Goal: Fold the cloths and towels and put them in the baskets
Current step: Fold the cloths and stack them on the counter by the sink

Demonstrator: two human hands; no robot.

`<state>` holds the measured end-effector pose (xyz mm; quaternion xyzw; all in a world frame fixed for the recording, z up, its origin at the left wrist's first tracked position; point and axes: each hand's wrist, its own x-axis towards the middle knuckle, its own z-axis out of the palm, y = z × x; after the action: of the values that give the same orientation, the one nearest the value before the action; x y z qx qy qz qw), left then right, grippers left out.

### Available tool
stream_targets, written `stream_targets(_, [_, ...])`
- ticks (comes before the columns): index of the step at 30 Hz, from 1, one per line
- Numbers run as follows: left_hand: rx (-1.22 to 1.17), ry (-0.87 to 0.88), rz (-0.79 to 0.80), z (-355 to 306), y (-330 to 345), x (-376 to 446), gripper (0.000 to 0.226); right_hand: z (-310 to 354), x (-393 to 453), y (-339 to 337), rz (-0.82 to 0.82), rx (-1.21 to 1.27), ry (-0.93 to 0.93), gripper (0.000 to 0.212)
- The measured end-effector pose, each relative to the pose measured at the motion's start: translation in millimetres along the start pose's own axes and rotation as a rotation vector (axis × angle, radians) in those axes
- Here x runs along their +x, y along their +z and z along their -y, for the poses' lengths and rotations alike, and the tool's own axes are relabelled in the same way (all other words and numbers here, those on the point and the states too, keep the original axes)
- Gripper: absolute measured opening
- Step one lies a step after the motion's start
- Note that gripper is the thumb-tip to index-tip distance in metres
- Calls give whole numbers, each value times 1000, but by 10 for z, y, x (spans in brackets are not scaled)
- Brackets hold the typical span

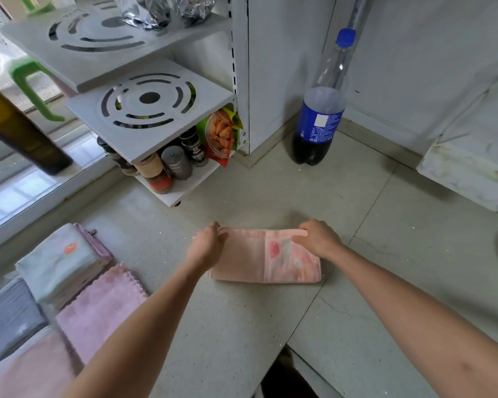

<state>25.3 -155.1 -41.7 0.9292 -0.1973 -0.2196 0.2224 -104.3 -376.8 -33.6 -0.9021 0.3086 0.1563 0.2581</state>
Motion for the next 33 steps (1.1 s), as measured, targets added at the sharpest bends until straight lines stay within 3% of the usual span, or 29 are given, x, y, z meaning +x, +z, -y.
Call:
stream_targets(4, [134, -2, -15, 73, 93, 67, 26, -24, 45, 82, -46, -180, 5, 26])
stream_targets(13, [216, -47, -54, 69, 159, 89, 20, -15, 77, 138, -62, -303, 11, 24])
stream_targets(14, [234, -50, -64, 52, 161, 80, 17, 23, 50, 135, -97, -338, 9, 21])
stream_targets(16, [257, -32, -132, 34, 172, 38, 12, 85, 6, 169, -326, -457, -54, 16])
stream_targets(19, [245, 202, -357, 32, 289, -100, 30, 145, -72, 434, -573, -368, -224, 34])
stream_targets(21, [265, 420, -354, 9, 421, -202, 36, 213, -170, 715, -528, -192, -355, 42])
stream_targets(23, [336, 516, -178, 23, 575, -251, 47, 266, -235, 940, -411, -168, -379, 53])
stream_targets(26, [382, 498, -18, 163, 729, -191, 57, 199, -192, 1083, -285, -320, -348, 58])
stream_targets(30, [447, 486, -3, 228, 760, -82, 60, 61, -21, 996, -293, -355, -321, 58])
stream_targets(33, [462, 361, -40, 215, 702, -70, 67, -42, 20, 890, -293, -332, -216, 60])
